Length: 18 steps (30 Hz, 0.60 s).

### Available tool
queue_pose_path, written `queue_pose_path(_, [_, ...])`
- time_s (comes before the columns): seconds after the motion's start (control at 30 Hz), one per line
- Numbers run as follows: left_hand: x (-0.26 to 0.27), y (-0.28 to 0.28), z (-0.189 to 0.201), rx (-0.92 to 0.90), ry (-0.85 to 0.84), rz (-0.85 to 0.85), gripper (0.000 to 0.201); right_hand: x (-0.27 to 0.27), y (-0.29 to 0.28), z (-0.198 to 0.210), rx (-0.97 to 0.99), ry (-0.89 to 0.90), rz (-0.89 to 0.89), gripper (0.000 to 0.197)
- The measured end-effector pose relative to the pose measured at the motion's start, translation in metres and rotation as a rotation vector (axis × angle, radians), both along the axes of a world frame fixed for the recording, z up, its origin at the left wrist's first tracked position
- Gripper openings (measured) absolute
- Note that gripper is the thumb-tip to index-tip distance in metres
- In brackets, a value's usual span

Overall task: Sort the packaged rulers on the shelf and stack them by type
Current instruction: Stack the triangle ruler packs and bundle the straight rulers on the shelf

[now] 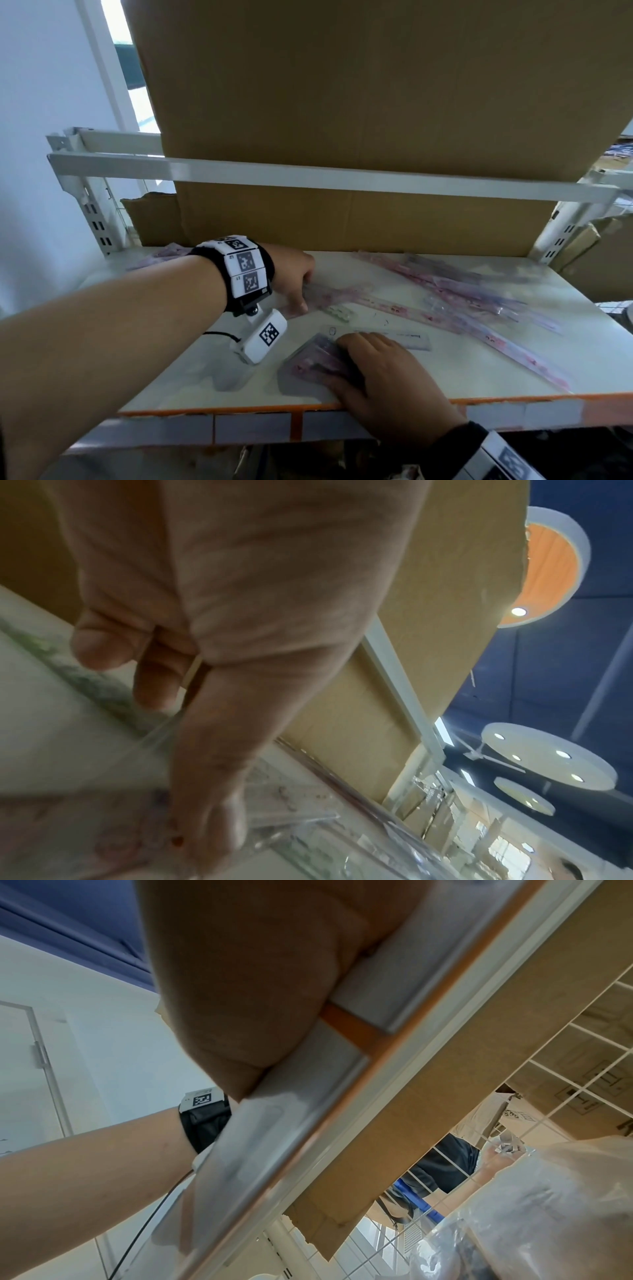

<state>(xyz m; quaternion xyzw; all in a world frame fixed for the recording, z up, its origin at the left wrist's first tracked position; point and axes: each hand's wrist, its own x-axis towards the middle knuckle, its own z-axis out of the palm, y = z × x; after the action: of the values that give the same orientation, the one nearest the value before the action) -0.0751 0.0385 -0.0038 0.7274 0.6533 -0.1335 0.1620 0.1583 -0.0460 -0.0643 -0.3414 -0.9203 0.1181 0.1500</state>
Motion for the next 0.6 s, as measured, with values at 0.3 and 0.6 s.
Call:
queue_pose_path(0.3, [-0.016, -0.009, 0.021, 0.278, -0.603, 0.267, 0.015, 0.001, 0.002, -0.003, -0.012, 0.018, 0.002, 0.045])
queue_pose_path(0.6, [0.003, -0.086, 0.033, 0.271, -0.588, 0.046, 0.014, 0.000, -0.004, -0.003, 0.061, 0.089, -0.016, 0.042])
